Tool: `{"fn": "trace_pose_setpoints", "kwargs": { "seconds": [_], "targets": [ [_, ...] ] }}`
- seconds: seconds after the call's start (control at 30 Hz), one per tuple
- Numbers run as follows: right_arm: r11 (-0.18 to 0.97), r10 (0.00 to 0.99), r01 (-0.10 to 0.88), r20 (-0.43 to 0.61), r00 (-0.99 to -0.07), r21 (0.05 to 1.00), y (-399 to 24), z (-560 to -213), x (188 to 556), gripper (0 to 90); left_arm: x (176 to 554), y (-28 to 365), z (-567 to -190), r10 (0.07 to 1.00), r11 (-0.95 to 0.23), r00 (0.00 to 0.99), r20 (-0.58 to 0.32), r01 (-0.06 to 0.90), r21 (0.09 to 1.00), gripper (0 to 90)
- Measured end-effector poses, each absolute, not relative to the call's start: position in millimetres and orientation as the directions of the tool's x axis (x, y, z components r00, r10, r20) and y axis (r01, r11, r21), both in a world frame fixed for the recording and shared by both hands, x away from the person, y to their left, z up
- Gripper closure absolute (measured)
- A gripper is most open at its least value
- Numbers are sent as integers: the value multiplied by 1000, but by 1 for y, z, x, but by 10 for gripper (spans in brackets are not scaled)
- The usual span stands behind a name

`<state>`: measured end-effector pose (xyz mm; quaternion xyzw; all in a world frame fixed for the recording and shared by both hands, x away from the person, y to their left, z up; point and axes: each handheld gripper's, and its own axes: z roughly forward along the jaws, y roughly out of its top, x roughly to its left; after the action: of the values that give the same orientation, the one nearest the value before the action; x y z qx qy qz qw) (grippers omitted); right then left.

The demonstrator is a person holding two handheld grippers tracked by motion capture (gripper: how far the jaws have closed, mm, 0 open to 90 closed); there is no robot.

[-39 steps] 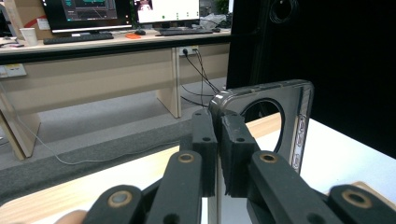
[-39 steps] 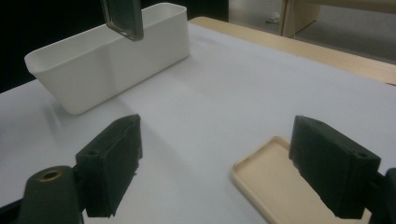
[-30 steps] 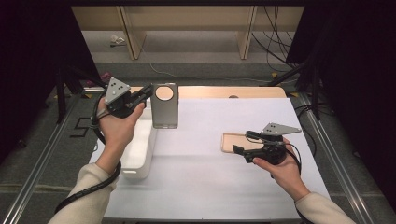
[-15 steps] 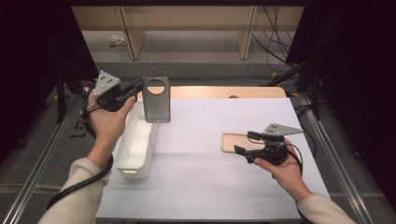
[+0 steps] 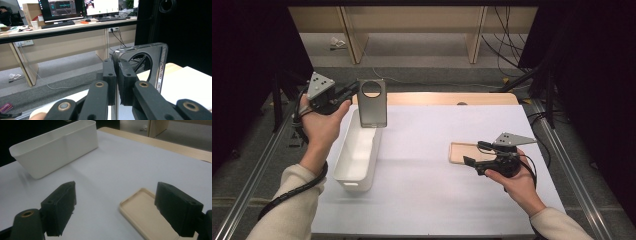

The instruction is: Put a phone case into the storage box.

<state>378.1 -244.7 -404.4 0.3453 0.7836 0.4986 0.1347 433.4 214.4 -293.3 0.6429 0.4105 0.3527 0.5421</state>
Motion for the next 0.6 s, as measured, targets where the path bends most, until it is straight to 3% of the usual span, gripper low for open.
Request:
{"fn": "trace_pose_setpoints", "kwargs": {
  "seconds": [0.6],
  "targets": [
    [265, 668, 406, 137, -731, 875, -244, -404, 377, 185, 453, 230, -296, 930, -81, 368, 12, 172, 982, 849]
  ]
}}
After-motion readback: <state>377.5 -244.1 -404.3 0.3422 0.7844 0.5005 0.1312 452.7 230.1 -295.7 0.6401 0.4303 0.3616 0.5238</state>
